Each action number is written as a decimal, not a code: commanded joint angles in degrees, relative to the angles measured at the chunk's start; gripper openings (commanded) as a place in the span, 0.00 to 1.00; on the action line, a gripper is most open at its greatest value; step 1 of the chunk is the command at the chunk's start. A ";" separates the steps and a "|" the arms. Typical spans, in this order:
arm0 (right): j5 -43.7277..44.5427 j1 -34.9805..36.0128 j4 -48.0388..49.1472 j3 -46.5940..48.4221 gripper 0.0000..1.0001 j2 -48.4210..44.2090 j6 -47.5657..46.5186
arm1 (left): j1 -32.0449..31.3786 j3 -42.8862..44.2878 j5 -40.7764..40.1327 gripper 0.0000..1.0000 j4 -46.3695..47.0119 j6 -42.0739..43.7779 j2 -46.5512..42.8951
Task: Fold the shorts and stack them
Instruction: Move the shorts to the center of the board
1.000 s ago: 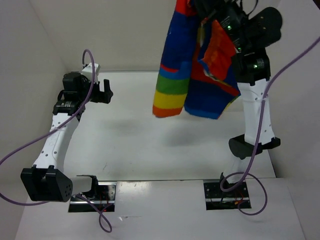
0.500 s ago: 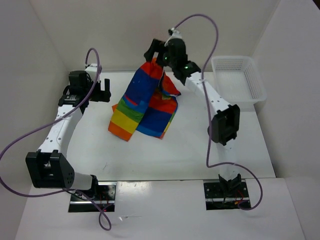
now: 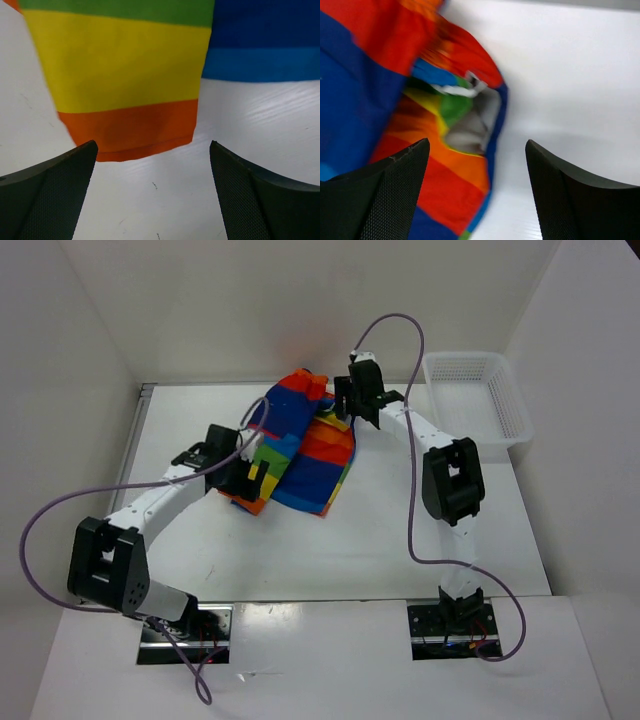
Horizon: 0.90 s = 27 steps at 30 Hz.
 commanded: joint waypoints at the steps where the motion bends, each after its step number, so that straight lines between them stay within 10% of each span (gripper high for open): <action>1: 1.63 -0.68 2.56 -2.33 0.82 -0.46 -4.66 | -2.91 -3.31 -5.62 1.00 0.58 0.19 1.08; 14: -7.77 -1.20 2.47 1.62 0.87 11.24 -0.88 | -4.33 -3.41 -17.49 0.96 10.25 0.19 12.59; 17: -7.77 -1.20 1.95 0.57 0.72 11.25 -0.18 | -4.33 -3.41 -16.01 0.76 10.26 0.19 14.09; 19: -7.77 -1.73 1.95 -0.05 0.42 9.94 -0.18 | -4.33 -3.41 -16.00 0.36 10.26 0.19 14.09; 22: -8.47 -1.73 1.42 -2.24 0.01 7.48 -0.70 | -4.33 -3.41 -16.61 0.05 11.39 0.19 14.09; 27: -18.03 -1.73 -0.68 -9.52 0.00 -0.16 -7.96 | 0.84 -1.14 -15.83 0.00 12.01 0.19 13.56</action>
